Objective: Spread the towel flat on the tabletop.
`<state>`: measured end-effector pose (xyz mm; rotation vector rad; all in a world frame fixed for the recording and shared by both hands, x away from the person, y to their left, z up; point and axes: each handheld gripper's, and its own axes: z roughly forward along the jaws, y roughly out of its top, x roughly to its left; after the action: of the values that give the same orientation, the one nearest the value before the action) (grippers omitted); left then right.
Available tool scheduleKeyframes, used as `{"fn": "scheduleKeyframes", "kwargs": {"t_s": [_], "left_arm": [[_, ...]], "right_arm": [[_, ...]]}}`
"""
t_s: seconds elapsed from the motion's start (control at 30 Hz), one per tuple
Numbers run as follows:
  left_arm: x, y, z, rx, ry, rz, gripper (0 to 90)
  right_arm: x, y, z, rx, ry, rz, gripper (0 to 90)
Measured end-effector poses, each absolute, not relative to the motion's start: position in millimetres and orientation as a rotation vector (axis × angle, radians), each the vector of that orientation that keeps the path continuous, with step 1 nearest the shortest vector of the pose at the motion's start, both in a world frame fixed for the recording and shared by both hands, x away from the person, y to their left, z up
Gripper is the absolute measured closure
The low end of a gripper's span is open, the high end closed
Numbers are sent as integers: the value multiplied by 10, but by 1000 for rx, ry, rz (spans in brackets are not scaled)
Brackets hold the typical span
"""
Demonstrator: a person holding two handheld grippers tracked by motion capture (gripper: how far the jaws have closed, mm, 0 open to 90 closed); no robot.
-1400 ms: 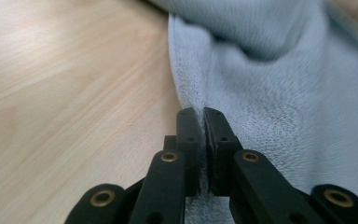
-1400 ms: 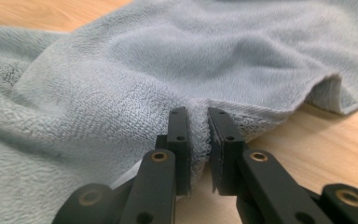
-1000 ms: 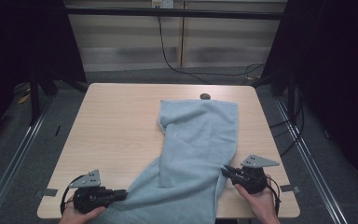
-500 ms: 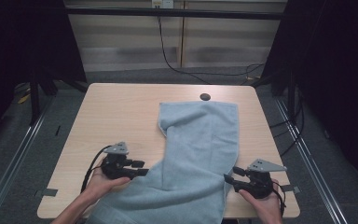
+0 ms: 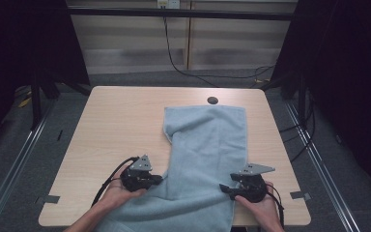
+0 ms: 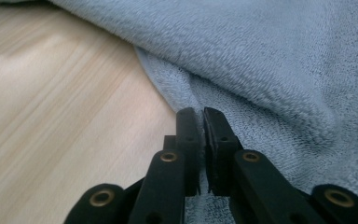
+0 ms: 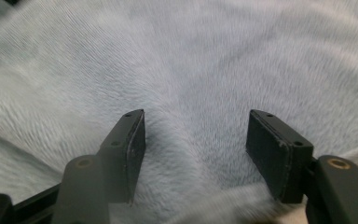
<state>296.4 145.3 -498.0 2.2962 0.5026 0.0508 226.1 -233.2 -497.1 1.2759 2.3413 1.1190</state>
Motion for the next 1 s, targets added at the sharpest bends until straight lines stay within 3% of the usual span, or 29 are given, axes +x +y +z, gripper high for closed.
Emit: {"fn": "scheduleKeyframes", "kwargs": {"t_s": [0.2,0.33,0.4,0.43,0.5,0.57,0.67,0.73,1.0], "left_arm": [[2963,1893,-4959,2203,643,0,871],[2802,2180,-4894,2118,673,-27,871],[2711,2261,-4884,2109,664,-35,871],[2670,2307,-4881,2080,666,-50,871],[2603,2344,-4858,2074,669,-58,871],[2556,2361,-4843,2060,657,-64,869],[2572,2364,-4843,2050,676,-56,806],[2657,2358,-4839,2042,712,-14,664],[3224,2198,-4905,2078,772,76,493]], "right_arm": [[2254,-2304,-5047,1166,2342,1055,452],[2310,-2299,-5016,1203,2335,1015,581],[2369,-2253,-5007,1192,2351,1015,710],[2369,-2253,-5007,1192,2351,1015,710],[2421,-2194,-5000,1185,2373,1021,819],[2473,-2105,-4996,1160,2388,1009,861],[2553,-1981,-4984,1115,2414,982,872],[2619,-1924,-5000,1097,2440,1041,873],[2620,-1823,-5004,1055,2490,1082,874]]}}
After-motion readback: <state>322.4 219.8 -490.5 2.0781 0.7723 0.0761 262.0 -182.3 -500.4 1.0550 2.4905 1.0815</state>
